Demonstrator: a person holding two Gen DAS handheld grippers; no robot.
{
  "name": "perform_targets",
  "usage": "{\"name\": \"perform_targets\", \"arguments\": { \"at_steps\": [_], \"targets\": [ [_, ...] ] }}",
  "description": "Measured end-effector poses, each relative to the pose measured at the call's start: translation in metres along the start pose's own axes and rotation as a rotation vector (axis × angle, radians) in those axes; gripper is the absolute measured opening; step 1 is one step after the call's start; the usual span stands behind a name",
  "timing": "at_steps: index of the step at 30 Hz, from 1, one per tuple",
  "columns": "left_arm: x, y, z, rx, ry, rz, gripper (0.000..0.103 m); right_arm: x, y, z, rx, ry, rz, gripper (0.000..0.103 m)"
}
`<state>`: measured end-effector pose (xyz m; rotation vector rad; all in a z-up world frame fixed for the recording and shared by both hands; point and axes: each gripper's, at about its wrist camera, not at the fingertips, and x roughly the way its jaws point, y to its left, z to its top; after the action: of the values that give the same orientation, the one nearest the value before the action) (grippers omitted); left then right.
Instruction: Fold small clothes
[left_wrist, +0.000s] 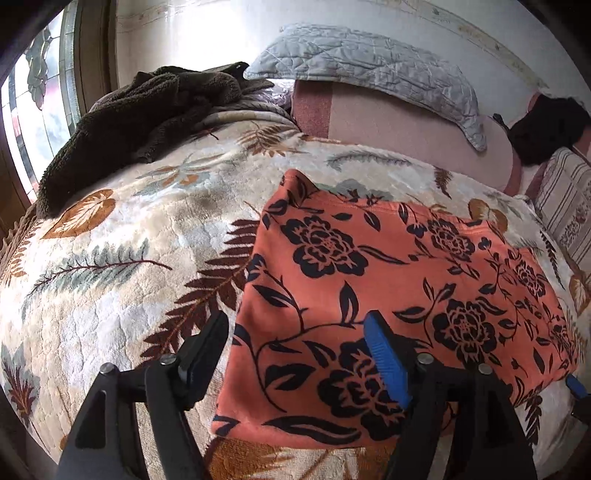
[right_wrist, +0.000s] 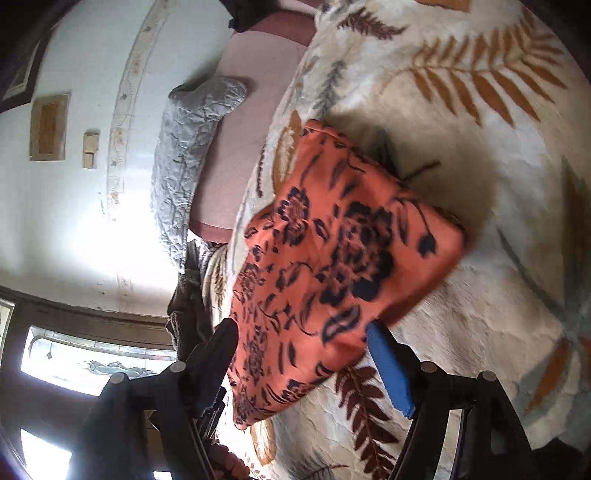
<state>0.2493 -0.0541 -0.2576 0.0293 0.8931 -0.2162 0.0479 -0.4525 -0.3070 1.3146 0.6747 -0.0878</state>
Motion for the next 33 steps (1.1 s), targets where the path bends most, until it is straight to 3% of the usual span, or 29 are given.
{"name": "perform_targets", "arguments": {
  "at_steps": [3, 4, 7, 19, 33],
  "targets": [
    [0.029, -0.006, -0.009, 0.023, 0.133, 0.029, 0.082, 0.007, -0.020, 0.003, 0.076, -0.015, -0.048, 0.073],
    [0.034, -0.005, -0.011, 0.018, 0.137, 0.038, 0.087, 0.010, -0.023, 0.006, 0.094, -0.022, -0.049, 0.072],
    [0.034, 0.001, -0.007, -0.034, 0.133, 0.004, 0.087, 0.022, -0.020, 0.017, 0.097, -0.048, -0.060, 0.072],
    [-0.004, 0.013, 0.013, -0.048, -0.041, -0.029, 0.087, 0.050, 0.001, 0.020, 0.041, -0.080, -0.068, 0.072],
    [-0.007, 0.013, 0.012, -0.011, -0.068, 0.030, 0.087, 0.047, -0.002, 0.023, 0.042, -0.081, -0.050, 0.072]
  ]
}}
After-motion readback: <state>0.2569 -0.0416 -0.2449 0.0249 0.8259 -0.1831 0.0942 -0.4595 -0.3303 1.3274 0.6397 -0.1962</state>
